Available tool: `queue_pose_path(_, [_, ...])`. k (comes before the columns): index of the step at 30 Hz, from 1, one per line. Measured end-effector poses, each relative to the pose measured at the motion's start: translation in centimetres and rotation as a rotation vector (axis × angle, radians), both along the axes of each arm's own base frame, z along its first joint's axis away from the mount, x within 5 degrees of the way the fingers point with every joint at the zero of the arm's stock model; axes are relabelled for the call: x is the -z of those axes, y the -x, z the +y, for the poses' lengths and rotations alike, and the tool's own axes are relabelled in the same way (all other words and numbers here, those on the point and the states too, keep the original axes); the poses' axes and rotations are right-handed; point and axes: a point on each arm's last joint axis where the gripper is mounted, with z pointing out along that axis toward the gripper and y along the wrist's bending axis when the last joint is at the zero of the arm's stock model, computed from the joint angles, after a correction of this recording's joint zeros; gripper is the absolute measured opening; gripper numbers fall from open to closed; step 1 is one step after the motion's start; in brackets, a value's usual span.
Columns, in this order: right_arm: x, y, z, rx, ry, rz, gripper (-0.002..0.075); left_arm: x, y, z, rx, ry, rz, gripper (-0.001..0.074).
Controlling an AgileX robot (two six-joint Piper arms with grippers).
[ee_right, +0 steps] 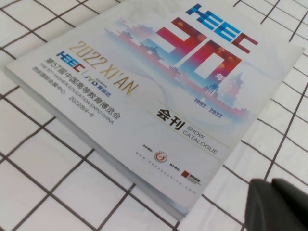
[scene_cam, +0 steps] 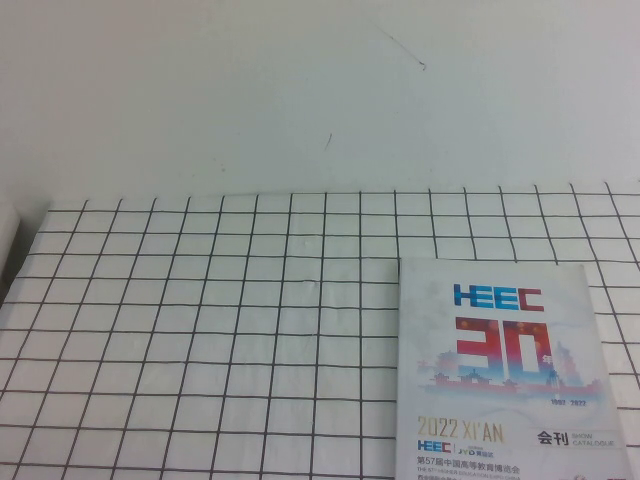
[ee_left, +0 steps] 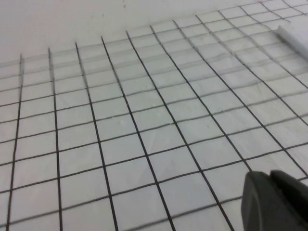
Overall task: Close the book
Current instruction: 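Close the open booklet and leave it lying on the table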
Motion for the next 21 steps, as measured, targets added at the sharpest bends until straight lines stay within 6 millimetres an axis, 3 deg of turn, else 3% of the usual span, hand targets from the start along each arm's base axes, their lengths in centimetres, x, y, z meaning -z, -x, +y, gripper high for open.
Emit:
queue_pose_path(8, [0.0, 0.0, 0.0, 0.000, 0.000, 0.001, -0.0003, 0.1, -0.2, 0.8, -0.143, 0.055, 0.009, -0.0004])
queue_pose_path(15, [0.0, 0.0, 0.0, 0.000, 0.000, 0.001, -0.0003, 0.2, -0.3, 1.2, -0.179, -0.111, -0.027, -0.0004])
queue_pose_path(21, [0.0, 0.0, 0.0, 0.000, 0.000, 0.001, -0.0003, 0.2, -0.3, 1.1, -0.164, -0.133, -0.031, -0.0004])
